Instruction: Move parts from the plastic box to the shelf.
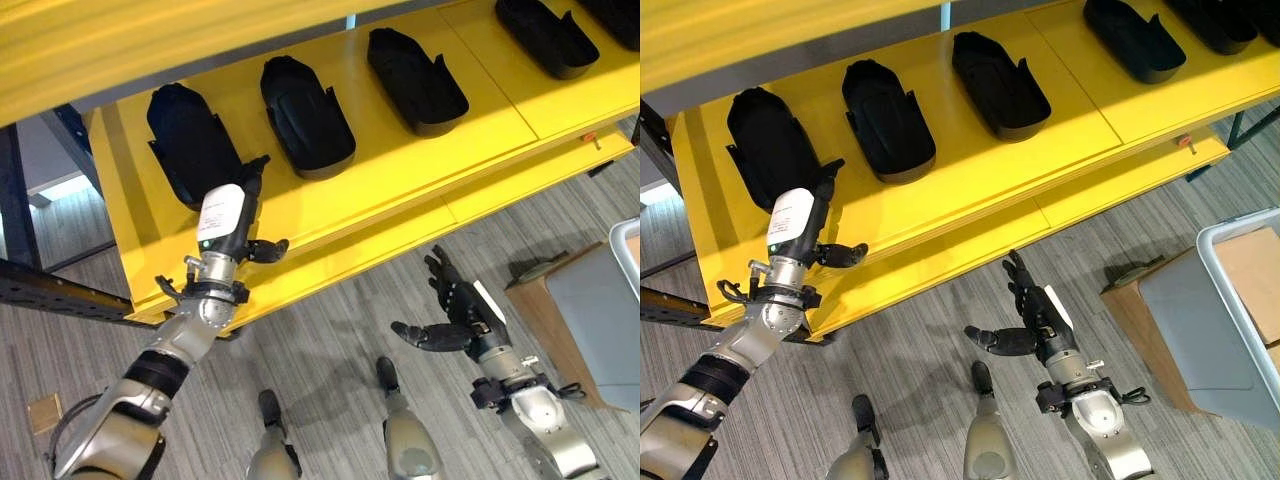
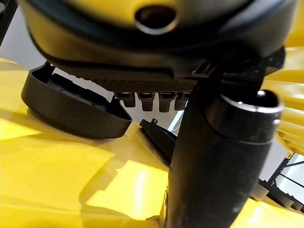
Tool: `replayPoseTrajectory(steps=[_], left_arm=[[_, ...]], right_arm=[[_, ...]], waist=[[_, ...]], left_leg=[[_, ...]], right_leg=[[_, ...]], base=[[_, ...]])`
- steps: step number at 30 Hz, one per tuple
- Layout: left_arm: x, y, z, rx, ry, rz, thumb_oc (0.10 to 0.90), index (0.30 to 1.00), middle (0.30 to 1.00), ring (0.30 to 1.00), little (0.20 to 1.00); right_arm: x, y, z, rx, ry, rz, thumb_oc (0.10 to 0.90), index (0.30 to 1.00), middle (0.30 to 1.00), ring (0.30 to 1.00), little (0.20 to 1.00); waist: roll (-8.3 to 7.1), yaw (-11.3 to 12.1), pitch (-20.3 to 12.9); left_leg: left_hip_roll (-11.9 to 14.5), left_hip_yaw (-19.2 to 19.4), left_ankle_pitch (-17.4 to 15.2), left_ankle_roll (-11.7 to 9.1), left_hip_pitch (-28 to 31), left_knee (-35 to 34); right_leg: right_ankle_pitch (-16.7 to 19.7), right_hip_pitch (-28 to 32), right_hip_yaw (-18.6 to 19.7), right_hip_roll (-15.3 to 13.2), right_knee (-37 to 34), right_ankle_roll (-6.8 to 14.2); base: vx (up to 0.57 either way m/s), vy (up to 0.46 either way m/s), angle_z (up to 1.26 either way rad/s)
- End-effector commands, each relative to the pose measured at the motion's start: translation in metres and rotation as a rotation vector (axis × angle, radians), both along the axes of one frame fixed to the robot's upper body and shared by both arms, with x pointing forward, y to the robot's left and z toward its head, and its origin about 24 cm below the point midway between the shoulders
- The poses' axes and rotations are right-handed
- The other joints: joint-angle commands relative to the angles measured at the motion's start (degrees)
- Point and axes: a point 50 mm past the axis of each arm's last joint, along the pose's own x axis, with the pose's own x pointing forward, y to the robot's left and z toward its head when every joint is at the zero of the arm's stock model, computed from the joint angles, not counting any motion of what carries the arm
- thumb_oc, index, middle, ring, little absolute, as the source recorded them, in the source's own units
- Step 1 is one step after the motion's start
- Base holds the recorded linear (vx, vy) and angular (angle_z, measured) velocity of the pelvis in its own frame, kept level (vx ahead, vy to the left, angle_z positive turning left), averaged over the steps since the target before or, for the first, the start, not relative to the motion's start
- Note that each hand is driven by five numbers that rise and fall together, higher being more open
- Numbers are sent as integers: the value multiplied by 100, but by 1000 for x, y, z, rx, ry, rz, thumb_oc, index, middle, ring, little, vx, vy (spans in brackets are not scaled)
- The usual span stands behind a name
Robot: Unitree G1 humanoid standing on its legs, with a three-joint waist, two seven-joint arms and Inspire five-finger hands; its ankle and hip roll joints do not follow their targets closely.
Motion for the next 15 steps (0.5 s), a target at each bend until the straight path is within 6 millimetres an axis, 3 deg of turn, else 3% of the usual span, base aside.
replayPoseTrajectory(steps=[1,15], left_arm=[[3,59,122,-20,-495,270,900,1000,1000,1000,1000],[-21,52,136,-22,-627,209,900,1000,1000,1000,1000]], right_arm=[[1,7,47,52,-249,61,900,1000,1000,1000,1000],[0,2,47,44,-243,53,900,1000,1000,1000,1000]], waist=[[-133,0,-390],[-142,92,-361]], left_leg=[[127,-50,-328,2,264,333],[124,-100,-355,9,229,360]], right_leg=[[-374,137,-157,-16,386,-112],[-386,156,-214,-20,373,-140]], base=[[0,0,0],[2,-1,3]])
